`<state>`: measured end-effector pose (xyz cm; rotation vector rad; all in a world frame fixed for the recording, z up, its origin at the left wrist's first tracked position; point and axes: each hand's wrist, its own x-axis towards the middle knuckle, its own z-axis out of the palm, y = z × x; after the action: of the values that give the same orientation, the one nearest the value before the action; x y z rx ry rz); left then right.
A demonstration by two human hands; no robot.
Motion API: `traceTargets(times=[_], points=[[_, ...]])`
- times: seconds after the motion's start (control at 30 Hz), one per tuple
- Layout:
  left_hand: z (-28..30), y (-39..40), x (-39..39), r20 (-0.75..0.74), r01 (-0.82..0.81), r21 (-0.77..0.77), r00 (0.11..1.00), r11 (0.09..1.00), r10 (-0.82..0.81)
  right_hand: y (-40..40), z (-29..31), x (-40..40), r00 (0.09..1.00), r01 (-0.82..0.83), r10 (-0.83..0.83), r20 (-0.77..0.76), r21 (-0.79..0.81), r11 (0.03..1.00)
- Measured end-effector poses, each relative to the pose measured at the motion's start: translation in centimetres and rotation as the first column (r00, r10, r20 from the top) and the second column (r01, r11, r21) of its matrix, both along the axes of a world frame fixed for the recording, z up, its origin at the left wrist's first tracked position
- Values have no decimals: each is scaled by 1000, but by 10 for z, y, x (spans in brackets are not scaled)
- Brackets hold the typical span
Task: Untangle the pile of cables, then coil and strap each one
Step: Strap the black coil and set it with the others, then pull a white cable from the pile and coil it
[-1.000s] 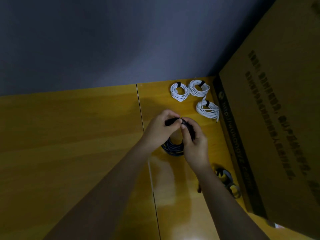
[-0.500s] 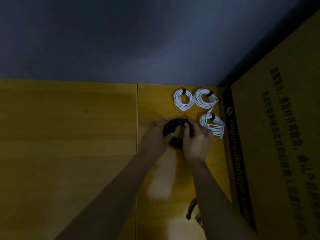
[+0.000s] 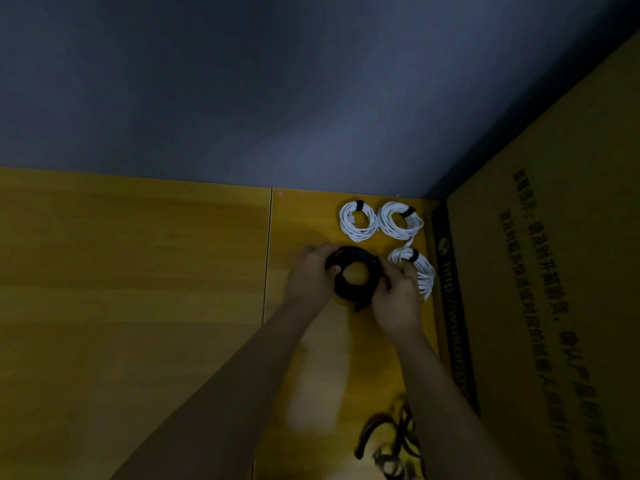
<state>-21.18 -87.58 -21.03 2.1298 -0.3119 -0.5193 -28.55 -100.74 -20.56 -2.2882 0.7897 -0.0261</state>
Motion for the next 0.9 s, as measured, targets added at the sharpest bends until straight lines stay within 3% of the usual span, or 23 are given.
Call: traceTargets(times=[0.1,0.17,0.27,0.43,0.63,0.9], points=[[10,10,1,0,124,85,992,989,-124,2,10,-6,1000,-13,13,-2,25,1000],[21,26,-6,50,136,226,987,965,-151,11,21,-14,999,-50,50,3,-12,999],[46,61,-20,246,41,471,953,881,-176,36,38,-29,992,-114,117,41,-59,992],[87,157,-40,346,-73,602,921,795,-178,96,64,-42,949,-314,315,3,-86,946],[118,312,-52,304,-262,596,949,759,88,199,79,-28,837,-541,533,-123,-53,839],[141,548,-83,334,-492,578,871,651,361,414,86,6,624,-780,763,-166,-90,619]])
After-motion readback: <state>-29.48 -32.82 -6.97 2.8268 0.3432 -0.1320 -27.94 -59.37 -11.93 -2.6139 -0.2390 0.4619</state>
